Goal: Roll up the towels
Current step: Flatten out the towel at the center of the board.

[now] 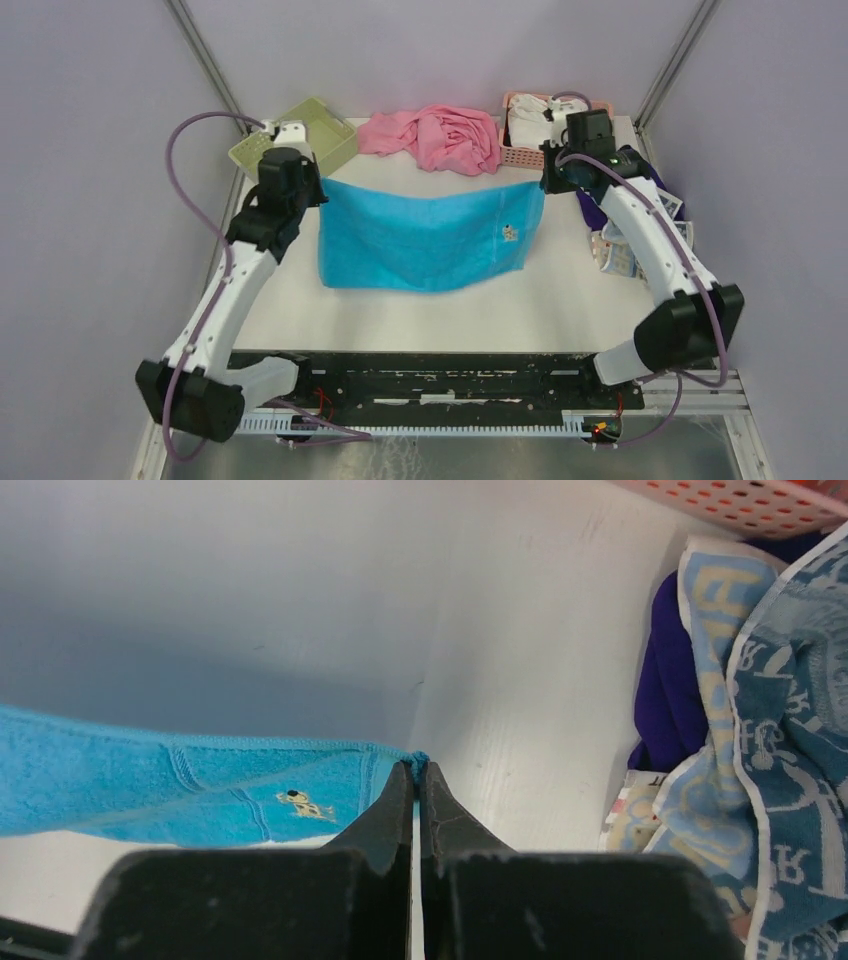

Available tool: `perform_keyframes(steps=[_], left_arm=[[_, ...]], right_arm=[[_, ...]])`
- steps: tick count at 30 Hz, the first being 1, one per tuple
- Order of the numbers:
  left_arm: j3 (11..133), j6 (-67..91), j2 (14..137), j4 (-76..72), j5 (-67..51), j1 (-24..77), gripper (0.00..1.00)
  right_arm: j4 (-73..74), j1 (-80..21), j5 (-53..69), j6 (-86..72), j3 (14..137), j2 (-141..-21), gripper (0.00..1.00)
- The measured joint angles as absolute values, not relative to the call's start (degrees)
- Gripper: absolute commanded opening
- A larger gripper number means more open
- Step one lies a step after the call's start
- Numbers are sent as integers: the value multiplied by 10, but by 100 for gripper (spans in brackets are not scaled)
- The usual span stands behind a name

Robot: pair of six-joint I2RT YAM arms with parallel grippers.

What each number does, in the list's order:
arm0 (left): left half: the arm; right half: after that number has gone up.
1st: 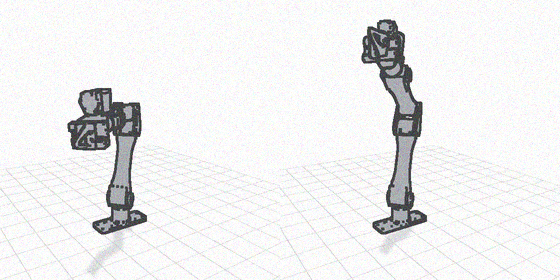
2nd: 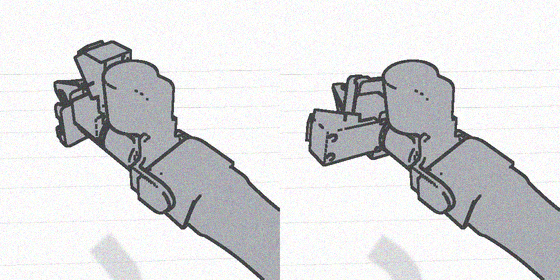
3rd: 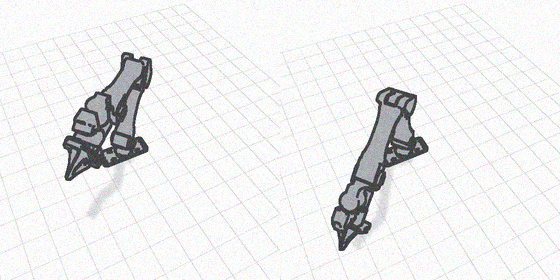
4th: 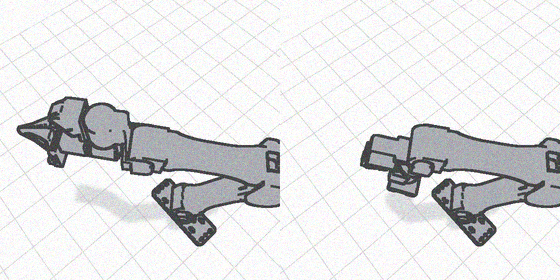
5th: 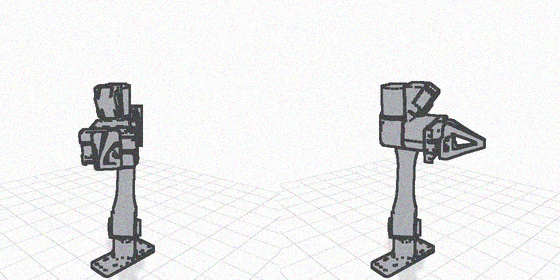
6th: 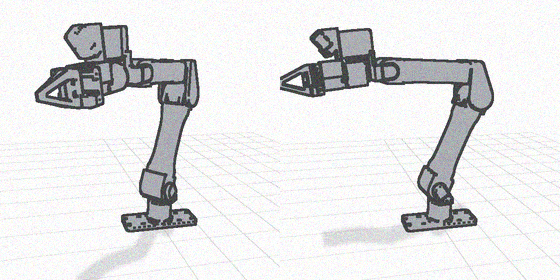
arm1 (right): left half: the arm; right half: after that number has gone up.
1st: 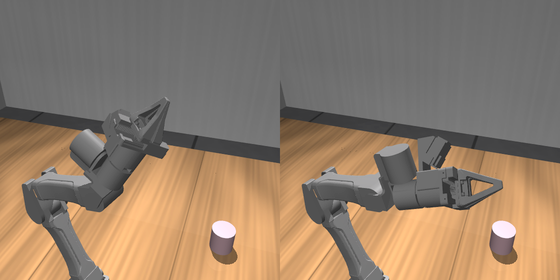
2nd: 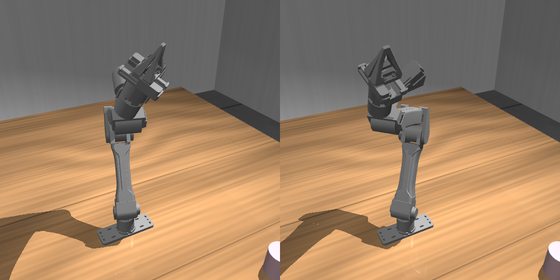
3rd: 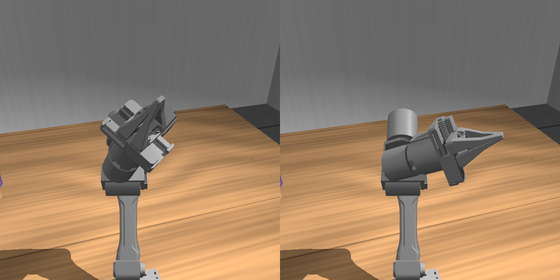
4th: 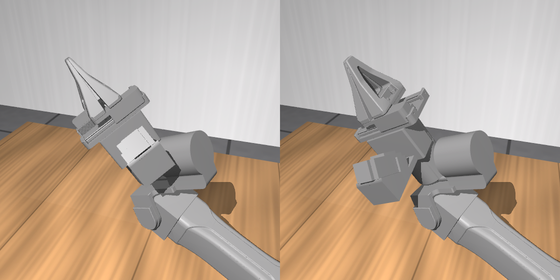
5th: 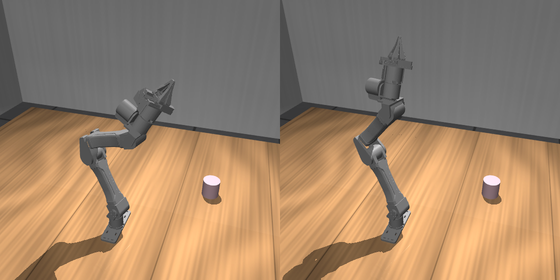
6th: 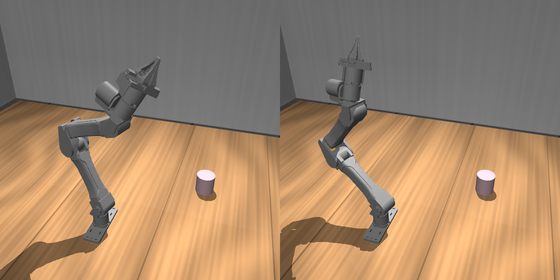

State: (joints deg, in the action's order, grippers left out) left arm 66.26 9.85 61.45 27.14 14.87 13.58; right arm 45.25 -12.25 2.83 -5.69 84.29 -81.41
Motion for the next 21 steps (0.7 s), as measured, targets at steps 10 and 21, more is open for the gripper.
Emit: perform_keyframes(steps=[10, 21], left_arm=[[686, 124, 930, 191, 143, 127, 3], [762, 97, 1036, 118, 123, 110, 3]], right_arm=[[361, -123, -67, -9, 876, -1055, 1], [269, -121, -92, 68, 901, -1117, 1]])
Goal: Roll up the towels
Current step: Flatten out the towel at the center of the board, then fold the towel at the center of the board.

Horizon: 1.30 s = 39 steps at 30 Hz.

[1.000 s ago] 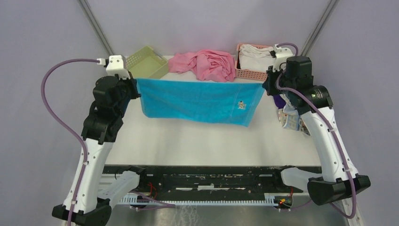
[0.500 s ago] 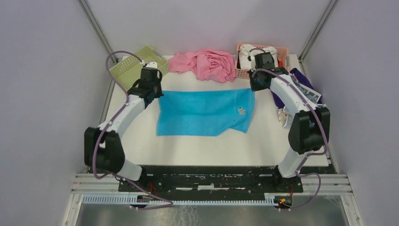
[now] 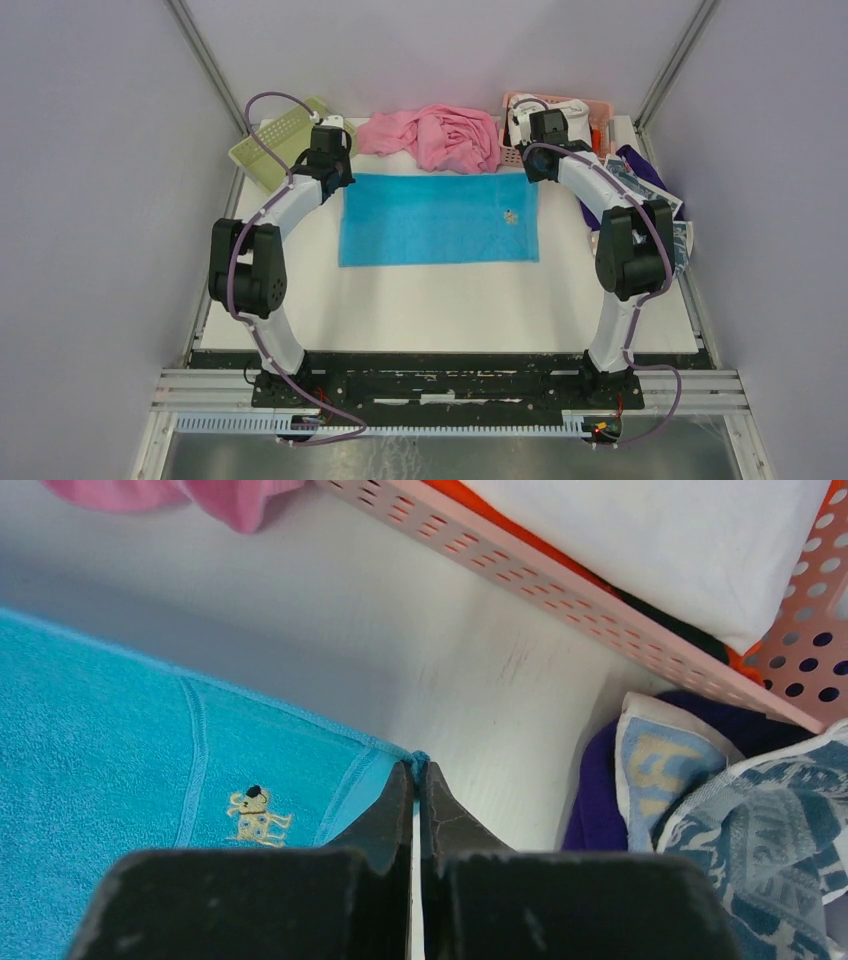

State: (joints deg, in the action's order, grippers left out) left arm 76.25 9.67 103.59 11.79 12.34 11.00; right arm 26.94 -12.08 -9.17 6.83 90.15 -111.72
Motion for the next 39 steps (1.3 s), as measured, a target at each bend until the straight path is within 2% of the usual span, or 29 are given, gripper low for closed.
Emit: perform_keyframes(steps=[10, 17, 30, 39], left_arm=[[718, 84, 1001, 108, 104, 99, 3], [695, 85, 962, 126, 104, 100, 3], [642, 111, 906, 180, 112, 100, 3], [600, 133, 900, 205, 119, 101, 3]], right_arm=[[230, -120, -90, 85, 818, -1081, 1], [235, -120, -91, 70, 761, -1014, 1], [255, -122, -63, -46, 657, -876, 1], [256, -124, -38, -125, 562, -860, 1]])
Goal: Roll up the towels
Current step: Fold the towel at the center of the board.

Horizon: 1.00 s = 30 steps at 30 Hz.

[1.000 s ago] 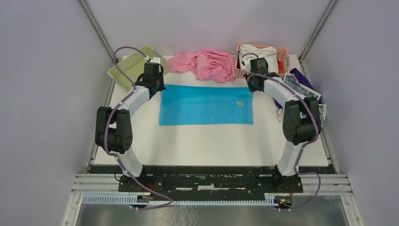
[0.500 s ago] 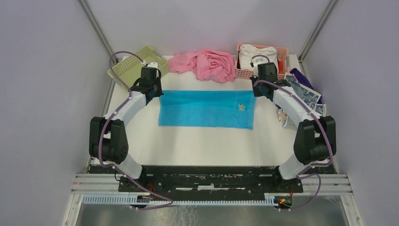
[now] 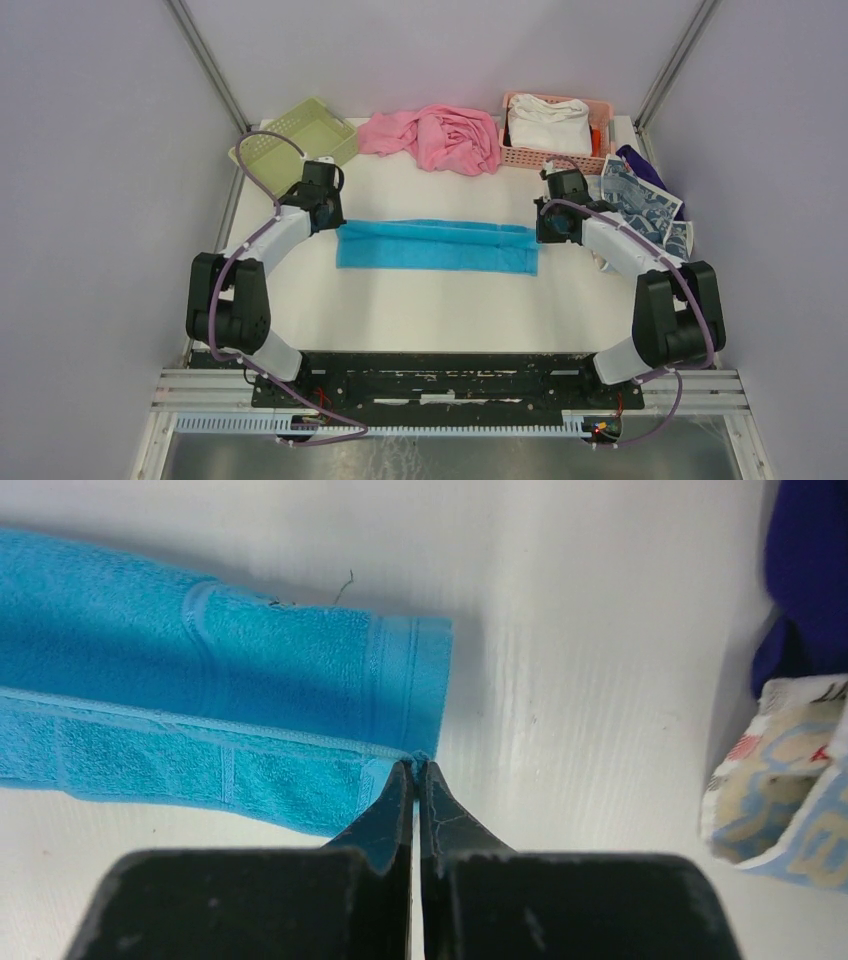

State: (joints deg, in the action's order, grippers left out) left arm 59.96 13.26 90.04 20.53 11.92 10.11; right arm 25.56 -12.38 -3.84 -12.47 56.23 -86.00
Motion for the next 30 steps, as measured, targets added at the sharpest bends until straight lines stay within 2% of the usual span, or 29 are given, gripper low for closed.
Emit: perform_keyframes(steps=[9, 12, 17, 21, 26, 30], left_arm=[[595, 146, 917, 237, 119, 101, 3], [595, 147, 920, 244, 119, 101, 8], [593, 156, 919, 250, 117, 101, 23], [571, 180, 896, 254, 117, 101, 44], [508, 225, 784, 264, 118, 101, 61], [455, 276, 672, 265, 118, 101, 70]], right_arm=[[255, -124, -26, -168, 543, -894, 1], [256, -124, -25, -171, 542, -897, 3], [256, -124, -16, -174, 541, -897, 16], [262, -124, -10, -177, 538, -895, 28], [279, -124, 4, -182, 522, -860, 42], [291, -124, 19, -184, 514, -813, 48]])
